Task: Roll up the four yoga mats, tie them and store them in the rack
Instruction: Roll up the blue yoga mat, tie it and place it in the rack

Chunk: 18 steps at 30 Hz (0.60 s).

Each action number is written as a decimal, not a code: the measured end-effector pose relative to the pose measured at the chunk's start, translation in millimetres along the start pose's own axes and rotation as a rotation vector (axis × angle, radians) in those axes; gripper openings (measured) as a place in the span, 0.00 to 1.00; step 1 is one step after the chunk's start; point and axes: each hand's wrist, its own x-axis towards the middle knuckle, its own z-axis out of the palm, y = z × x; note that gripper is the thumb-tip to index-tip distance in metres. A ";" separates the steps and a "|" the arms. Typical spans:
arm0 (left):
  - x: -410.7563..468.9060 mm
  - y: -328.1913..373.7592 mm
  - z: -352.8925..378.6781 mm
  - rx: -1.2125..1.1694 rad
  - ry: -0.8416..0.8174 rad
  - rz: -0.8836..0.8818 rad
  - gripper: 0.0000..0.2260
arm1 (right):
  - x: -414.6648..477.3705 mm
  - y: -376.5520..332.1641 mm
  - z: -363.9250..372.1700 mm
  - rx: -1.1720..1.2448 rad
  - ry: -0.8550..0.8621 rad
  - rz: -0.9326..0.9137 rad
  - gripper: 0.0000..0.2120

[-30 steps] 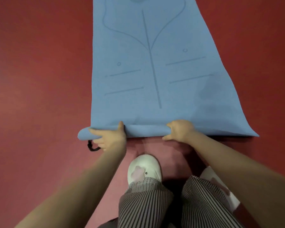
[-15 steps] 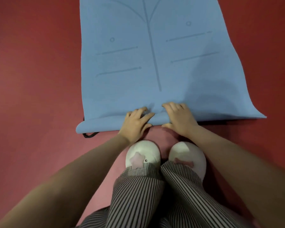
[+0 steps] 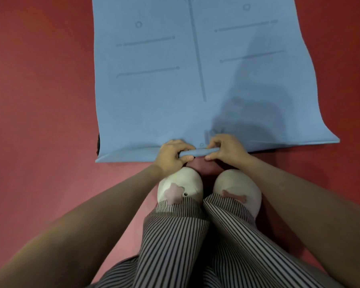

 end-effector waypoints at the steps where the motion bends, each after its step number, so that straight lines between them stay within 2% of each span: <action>1: -0.2 1.2 1.4 -0.003 0.014 -0.023 0.15 | 0.1 0.4 -1.4 0.012 -0.018 0.006 0.13; 4: 2.1 7.3 -0.9 -0.052 -0.002 -0.133 0.15 | 0.1 0.8 -4.9 0.005 -0.013 -0.053 0.13; 8: 4.9 7.5 -4.2 -0.073 -0.051 -0.179 0.04 | -1.0 -0.2 -4.5 -0.017 0.010 -0.092 0.10; 13: 13.2 18.4 -1.4 0.158 -0.078 -0.135 0.11 | 3.5 -2.7 -0.3 -0.018 0.002 -0.050 0.08; 15: 10.3 19.3 -1.4 0.291 -0.086 -0.027 0.17 | 6.1 -3.1 2.4 -0.040 0.004 -0.038 0.09; 18: 1.4 9.7 1.3 0.421 -0.057 0.132 0.20 | 9.8 -3.5 2.4 -0.033 0.023 -0.015 0.07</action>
